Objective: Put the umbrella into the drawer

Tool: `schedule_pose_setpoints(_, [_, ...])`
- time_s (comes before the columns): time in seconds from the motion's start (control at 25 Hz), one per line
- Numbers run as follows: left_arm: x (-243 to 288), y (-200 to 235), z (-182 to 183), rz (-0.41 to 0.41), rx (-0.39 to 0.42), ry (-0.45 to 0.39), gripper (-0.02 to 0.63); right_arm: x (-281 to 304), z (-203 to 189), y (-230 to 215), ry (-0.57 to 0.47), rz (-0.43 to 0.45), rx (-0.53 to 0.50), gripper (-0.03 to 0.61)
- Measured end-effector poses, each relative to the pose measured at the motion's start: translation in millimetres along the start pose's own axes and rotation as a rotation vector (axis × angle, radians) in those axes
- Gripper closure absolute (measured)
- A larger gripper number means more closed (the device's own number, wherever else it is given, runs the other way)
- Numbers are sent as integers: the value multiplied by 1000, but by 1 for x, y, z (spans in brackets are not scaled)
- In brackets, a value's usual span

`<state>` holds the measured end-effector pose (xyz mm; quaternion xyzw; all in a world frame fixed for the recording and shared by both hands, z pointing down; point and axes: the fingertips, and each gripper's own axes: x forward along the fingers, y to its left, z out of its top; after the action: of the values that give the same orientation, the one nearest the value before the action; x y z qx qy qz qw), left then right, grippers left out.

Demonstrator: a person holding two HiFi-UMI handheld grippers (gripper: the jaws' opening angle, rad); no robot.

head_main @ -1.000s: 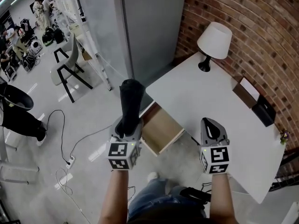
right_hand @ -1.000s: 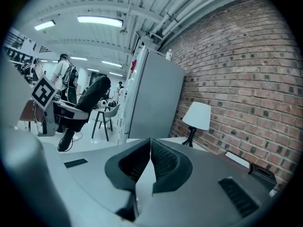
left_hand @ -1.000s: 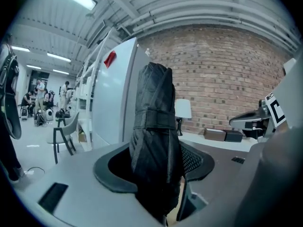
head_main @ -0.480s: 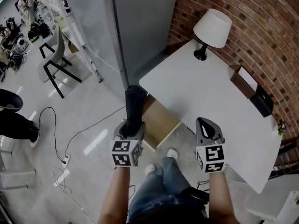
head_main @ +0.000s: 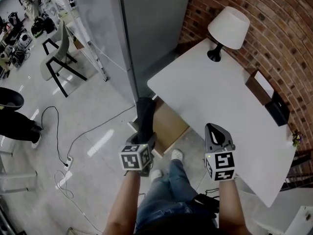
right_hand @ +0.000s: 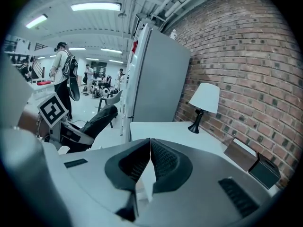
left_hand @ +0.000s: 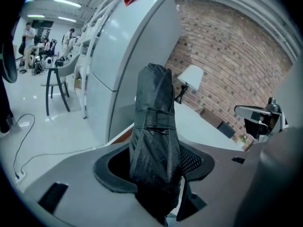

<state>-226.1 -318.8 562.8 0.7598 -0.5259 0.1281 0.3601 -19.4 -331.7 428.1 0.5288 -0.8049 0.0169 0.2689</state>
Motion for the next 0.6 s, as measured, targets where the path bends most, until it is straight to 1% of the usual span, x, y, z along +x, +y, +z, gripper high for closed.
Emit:
schedule_pose_setpoints(0.2, [18,6,-21,19,-96,65,373,11,-3,-6,4,24,14,577])
schedule_pose_setpoints(0.4, [45,7,-37,13,-138,152,373,32,-6,-12,18,57,5,577])
schedule_pose_setpoints(0.48, [57,9,-48,13,-163,203,373,40,-8,-10,31,77,-10,577])
schedule_pose_setpoints(0.6, [76,14,-60,26,-172,264,373,50,-14,-10,49,102,-19,577])
